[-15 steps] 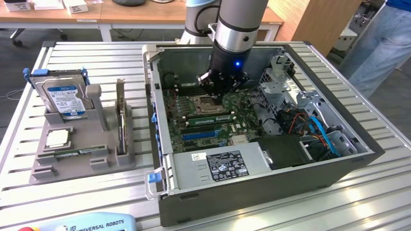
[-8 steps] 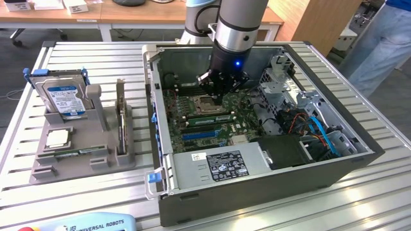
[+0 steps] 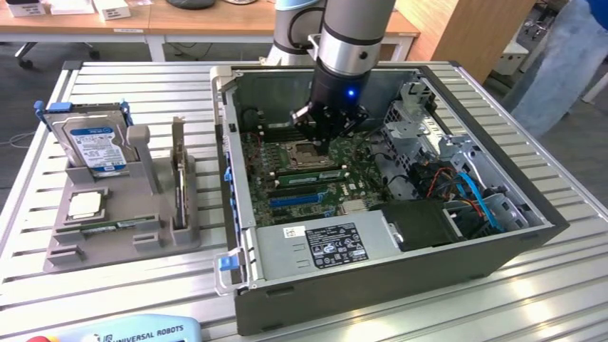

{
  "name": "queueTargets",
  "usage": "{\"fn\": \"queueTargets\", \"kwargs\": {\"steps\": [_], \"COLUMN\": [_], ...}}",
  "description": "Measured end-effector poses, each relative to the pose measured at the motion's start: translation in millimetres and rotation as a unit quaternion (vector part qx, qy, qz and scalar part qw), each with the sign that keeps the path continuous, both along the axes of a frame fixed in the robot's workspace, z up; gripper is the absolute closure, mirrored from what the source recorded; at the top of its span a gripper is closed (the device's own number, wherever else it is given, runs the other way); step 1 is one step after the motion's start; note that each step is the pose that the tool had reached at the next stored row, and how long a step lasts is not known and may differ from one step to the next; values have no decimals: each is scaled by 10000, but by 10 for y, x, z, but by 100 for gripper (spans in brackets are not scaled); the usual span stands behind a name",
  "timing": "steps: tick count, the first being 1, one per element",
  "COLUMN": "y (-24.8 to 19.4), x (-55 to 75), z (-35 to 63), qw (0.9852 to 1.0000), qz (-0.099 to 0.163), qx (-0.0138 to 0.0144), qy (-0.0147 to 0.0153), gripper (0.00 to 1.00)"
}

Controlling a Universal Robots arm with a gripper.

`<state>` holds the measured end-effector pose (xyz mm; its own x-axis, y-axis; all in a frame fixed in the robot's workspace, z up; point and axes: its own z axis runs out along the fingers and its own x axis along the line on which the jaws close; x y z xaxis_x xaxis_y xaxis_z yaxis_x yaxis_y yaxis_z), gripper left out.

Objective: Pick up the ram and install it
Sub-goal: 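Press down the ram until it locks into place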

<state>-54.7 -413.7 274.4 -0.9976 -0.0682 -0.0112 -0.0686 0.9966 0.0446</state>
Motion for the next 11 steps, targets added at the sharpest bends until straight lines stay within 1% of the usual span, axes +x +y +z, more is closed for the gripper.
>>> {"fn": "queueTargets", "kwargs": {"steps": [4, 11], "y": [13, 14], "x": [0, 0], "z": [0, 0], "qw": [10000, 10000], "qz": [-54, -67], "qx": [-2, -2], "qy": [-2, -3], "gripper": [90, 90]}}
